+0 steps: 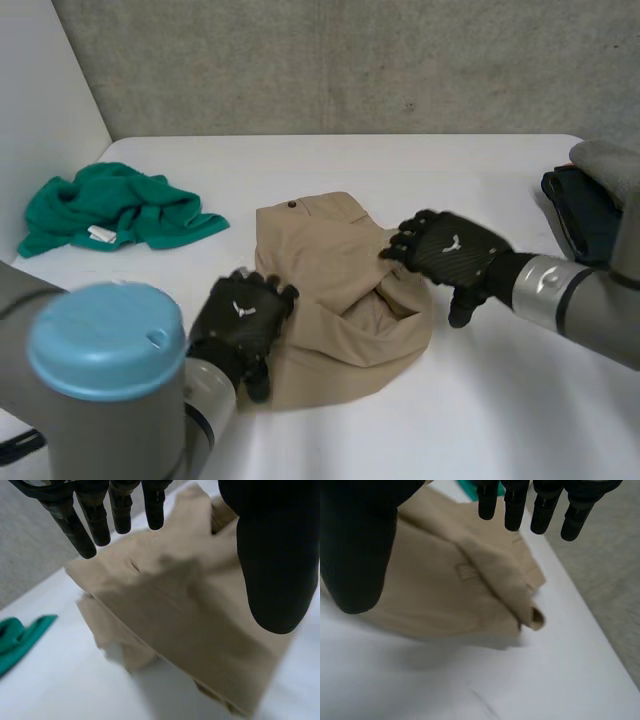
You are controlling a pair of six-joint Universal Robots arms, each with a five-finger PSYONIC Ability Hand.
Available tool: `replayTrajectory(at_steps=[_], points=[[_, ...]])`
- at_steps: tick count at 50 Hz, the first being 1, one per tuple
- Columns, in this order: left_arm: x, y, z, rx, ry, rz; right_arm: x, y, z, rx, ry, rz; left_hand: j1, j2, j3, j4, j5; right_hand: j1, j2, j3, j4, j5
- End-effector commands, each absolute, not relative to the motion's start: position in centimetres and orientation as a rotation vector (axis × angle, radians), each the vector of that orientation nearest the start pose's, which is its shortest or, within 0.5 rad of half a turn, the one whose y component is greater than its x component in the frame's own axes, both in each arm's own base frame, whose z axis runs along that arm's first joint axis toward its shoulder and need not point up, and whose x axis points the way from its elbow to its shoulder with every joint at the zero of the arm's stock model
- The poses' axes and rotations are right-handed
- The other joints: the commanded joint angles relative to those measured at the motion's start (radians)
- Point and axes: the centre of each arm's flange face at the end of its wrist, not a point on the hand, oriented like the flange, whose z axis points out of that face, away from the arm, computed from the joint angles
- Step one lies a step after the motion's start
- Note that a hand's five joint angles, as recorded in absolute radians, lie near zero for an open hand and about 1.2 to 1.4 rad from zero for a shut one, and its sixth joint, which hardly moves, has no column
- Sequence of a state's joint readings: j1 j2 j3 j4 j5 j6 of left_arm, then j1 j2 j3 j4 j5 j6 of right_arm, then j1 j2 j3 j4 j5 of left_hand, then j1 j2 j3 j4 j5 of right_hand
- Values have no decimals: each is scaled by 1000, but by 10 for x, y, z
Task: Fold the laundry.
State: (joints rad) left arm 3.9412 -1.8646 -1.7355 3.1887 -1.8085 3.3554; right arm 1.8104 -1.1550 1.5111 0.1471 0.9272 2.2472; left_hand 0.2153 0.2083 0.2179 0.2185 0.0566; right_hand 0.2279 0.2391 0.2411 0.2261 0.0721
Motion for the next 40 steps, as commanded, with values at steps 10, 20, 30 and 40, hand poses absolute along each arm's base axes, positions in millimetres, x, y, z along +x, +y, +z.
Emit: replayTrajectory(at_steps=[10,20,30,40], points=[[-312,-178,149,1103,2259,-1837,279,-293,143,-1854,1714,-1645,1181,1188,1178,1178,1165,1168,1157,1155,1170,1150],[-303,-184,305,843,1947,-2487,261,-292,269,-1342,1844,-2026,1181,1188,1178,1178,1165,1168,1157,1155,1170,1150],[-283,-197,375,742,1919,-2561,239,-263,361,-1105,1917,-2073,1181,1188,1178,1178,1165,1168,1157,1155,1170,1150],[-300,-262,321,787,2159,-2289,268,-270,318,-1311,2066,-1850,1181,1188,1178,1178,1165,1168,1157,1155,1170,1150]])
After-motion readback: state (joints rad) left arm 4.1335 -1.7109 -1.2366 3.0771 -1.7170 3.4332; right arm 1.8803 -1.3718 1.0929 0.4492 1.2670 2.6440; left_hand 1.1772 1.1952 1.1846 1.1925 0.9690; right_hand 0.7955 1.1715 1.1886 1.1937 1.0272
